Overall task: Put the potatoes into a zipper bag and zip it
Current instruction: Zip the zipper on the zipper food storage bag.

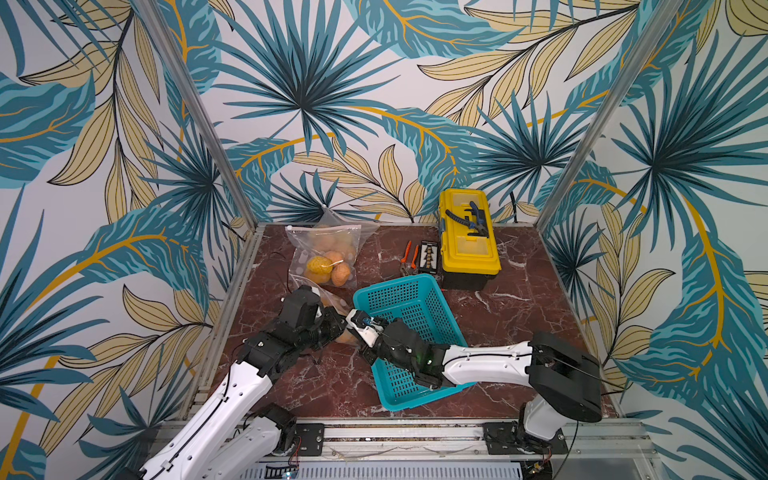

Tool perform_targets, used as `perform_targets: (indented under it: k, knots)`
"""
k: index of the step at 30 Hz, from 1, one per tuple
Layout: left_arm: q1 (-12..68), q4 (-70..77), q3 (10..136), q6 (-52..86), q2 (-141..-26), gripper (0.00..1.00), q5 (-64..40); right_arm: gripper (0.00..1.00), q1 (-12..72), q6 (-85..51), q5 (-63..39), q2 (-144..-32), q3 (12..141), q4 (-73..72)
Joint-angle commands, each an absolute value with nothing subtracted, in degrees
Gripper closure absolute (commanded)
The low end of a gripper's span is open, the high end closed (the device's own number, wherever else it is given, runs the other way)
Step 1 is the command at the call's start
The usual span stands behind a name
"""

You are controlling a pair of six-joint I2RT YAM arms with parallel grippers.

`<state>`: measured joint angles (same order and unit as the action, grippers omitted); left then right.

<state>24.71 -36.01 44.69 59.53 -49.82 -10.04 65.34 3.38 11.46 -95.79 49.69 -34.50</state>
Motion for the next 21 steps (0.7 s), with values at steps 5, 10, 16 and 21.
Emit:
perform_targets:
  k: [5,10,16,21]
  knots:
    - [20.5,-35.7,50.9,57.7,-57.8,0.96,1.2,1.0,66.3,2.4,10.5,-91.3,45.4,-37.0]
    - [14.8,-35.7,54.7,57.7,-63.2,0.97,1.3,1.0,66.4,2.4,10.5,-89.4,43.5,-38.0]
    - [8.8,-35.7,59.1,56.4,-68.1,0.99,0.9,1.0,66.4,2.3,10.7,-88.7,42.5,-38.8]
    - [2.6,-35.7,61.1,56.7,-71.4,0.99,0.8,1.0,66.4,2.4,10.5,-88.8,42.1,-39.7]
